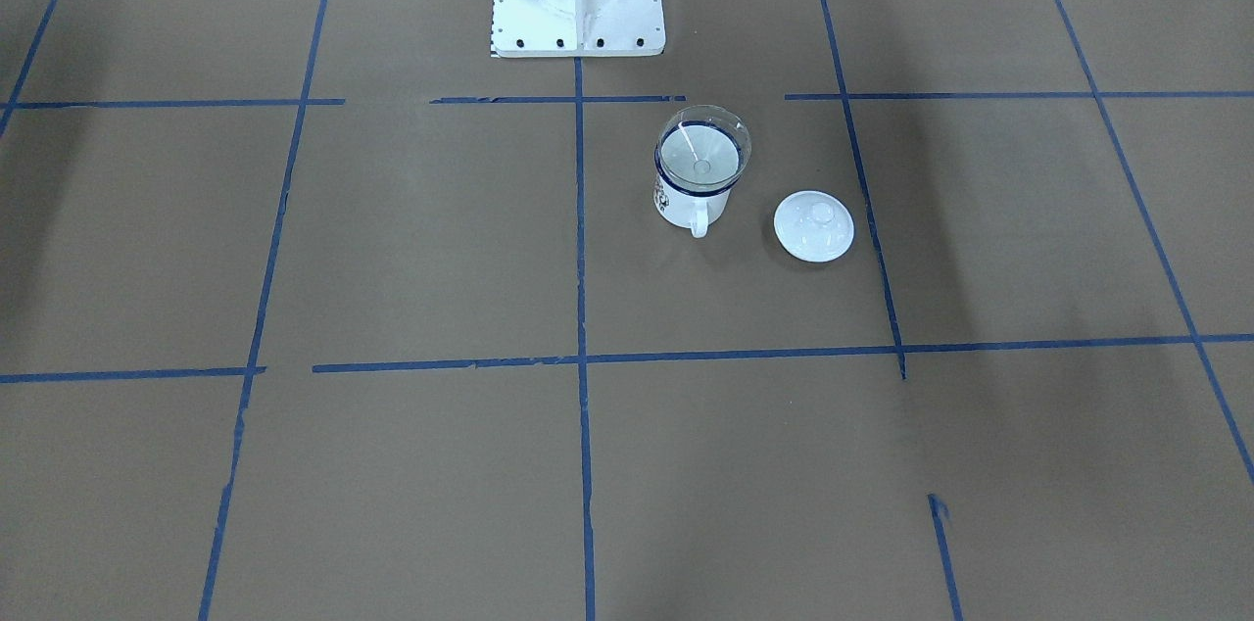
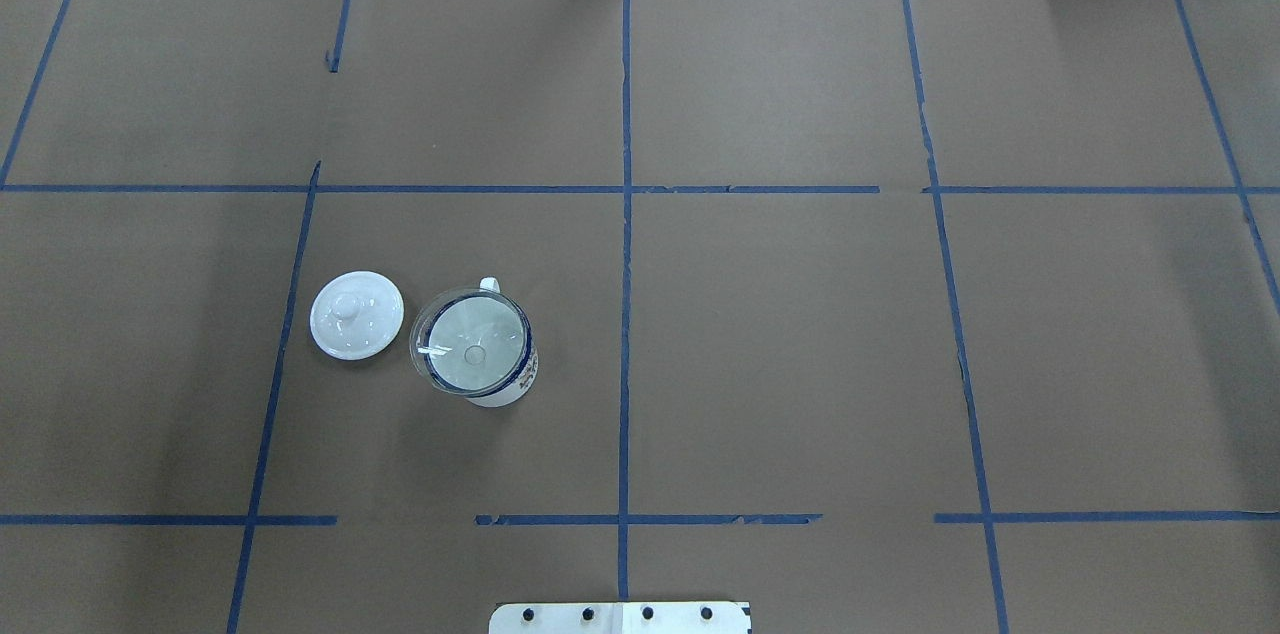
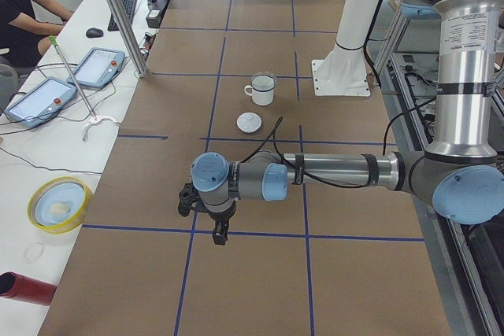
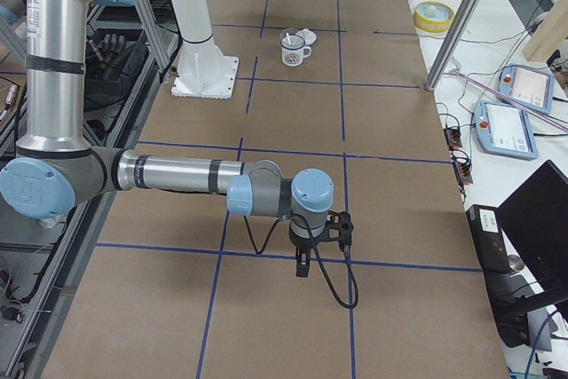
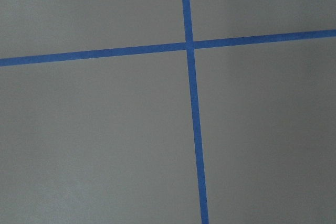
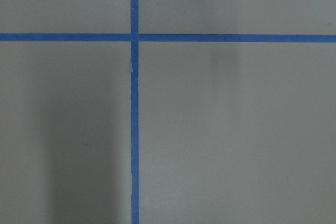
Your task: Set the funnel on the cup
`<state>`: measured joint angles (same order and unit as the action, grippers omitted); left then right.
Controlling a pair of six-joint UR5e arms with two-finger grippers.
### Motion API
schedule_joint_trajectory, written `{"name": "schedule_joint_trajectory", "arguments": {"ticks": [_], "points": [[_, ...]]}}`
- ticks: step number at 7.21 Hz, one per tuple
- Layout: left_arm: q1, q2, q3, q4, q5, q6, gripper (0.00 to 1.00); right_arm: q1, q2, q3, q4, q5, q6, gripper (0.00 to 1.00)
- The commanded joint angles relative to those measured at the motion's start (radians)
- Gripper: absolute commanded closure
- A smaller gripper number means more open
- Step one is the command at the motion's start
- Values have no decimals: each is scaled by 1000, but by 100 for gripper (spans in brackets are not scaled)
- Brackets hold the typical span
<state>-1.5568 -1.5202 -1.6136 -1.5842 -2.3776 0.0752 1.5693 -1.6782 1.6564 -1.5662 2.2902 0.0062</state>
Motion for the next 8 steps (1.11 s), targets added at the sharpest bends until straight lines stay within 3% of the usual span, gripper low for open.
{"name": "schedule_joint_trajectory", "arguments": {"ticks": [1, 8], "points": [[-37, 2, -12, -2, 0, -5, 0, 0, 0, 0, 0, 0, 0, 0], [-54, -1, -29, 7, 1, -6, 0, 0, 0, 0, 0, 0, 0, 0]]}}
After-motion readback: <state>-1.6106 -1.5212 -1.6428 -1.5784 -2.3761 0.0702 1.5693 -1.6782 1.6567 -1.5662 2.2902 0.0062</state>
